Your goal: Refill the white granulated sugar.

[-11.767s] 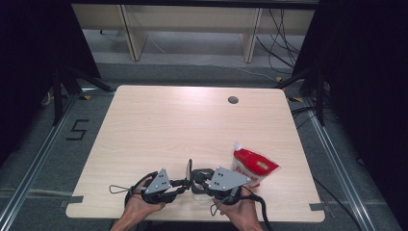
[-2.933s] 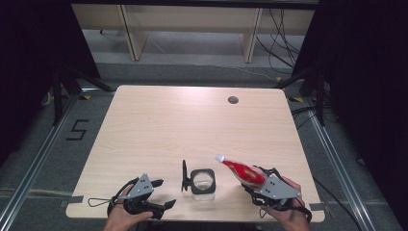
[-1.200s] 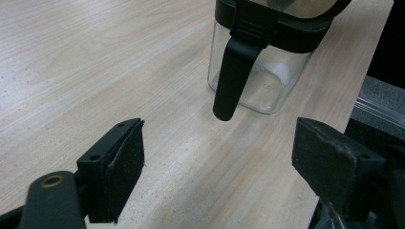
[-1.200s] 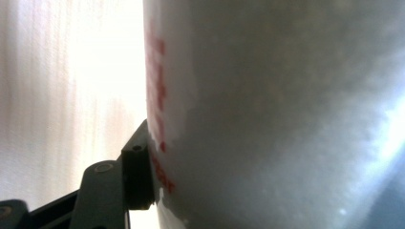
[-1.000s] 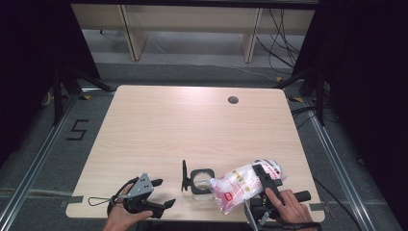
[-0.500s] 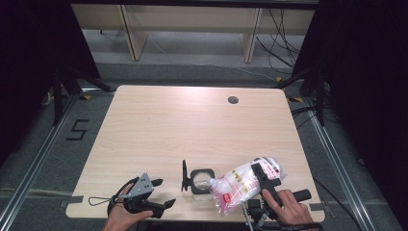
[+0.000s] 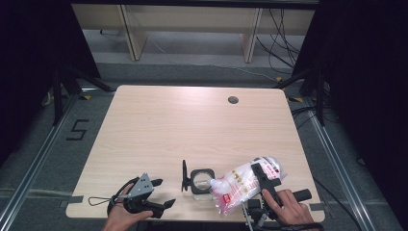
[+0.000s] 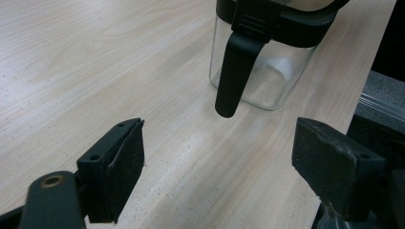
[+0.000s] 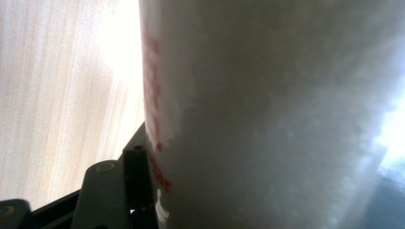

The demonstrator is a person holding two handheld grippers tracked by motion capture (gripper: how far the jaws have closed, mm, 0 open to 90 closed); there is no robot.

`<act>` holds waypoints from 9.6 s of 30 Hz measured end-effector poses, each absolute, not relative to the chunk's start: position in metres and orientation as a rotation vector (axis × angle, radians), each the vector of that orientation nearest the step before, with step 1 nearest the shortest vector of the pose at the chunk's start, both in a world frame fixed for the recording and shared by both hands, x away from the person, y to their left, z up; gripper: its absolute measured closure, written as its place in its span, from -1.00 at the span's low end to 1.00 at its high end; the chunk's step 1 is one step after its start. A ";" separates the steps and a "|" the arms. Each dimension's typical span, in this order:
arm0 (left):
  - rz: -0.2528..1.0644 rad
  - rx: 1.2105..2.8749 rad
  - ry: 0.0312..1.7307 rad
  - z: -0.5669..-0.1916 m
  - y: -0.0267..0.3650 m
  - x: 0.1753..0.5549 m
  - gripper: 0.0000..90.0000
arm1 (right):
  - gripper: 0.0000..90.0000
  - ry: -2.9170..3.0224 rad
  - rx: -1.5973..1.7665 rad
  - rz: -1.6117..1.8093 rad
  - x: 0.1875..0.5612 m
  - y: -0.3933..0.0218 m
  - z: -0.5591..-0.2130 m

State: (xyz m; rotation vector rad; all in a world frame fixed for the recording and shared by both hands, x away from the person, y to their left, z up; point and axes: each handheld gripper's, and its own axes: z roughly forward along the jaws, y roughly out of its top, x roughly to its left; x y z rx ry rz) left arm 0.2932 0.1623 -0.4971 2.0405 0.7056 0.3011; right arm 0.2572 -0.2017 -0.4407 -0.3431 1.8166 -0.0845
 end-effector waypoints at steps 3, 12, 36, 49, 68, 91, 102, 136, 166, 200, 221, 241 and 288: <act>0.298 2.042 0.730 -0.497 0.162 0.292 -0.61 | -0.14 1.811 -0.364 -0.089 0.258 -0.202 -0.439; 0.293 2.036 0.704 -0.497 0.162 0.293 -0.61 | -0.14 1.797 -0.382 -0.100 0.257 -0.199 -0.439; 0.293 2.045 0.733 -0.498 0.162 0.292 -0.61 | -0.13 1.776 -0.419 -0.128 0.255 -0.197 -0.437; 0.296 2.042 0.715 -0.497 0.162 0.293 -0.60 | -0.13 1.782 -0.413 -0.114 0.256 -0.198 -0.436; 0.280 2.037 0.732 -0.498 0.162 0.292 -0.60 | -0.12 1.762 -0.424 -0.090 0.255 -0.196 -0.438; 0.280 2.039 0.729 -0.498 0.162 0.292 -0.60 | -0.12 1.785 -0.377 -0.073 0.255 -0.197 -0.436; 0.278 2.027 0.742 -0.498 0.162 0.293 -0.60 | -0.12 1.757 -0.395 -0.085 0.256 -0.198 -0.434; 0.277 2.027 0.720 -0.496 0.162 0.293 -0.61 | -0.12 1.792 -0.346 -0.009 0.255 -0.196 -0.440; 0.275 1.995 0.657 -0.493 0.160 0.292 -0.61 | -0.12 1.797 -0.380 -0.020 0.266 -0.183 -0.434; 0.286 2.018 0.680 -0.495 0.161 0.293 -0.60 | -0.11 1.814 -0.293 -0.015 0.254 -0.202 -0.434; 0.286 2.012 0.722 -0.495 0.161 0.292 -0.60 | -0.11 1.815 -0.263 0.020 0.258 -0.203 -0.434; 0.278 2.014 0.712 -0.496 0.160 0.293 -0.60 | -0.11 1.780 -0.339 -0.009 0.261 -0.196 -0.432; 0.274 1.997 0.725 -0.496 0.161 0.292 -0.60 | -0.11 1.804 -0.336 -0.022 0.259 -0.197 -0.432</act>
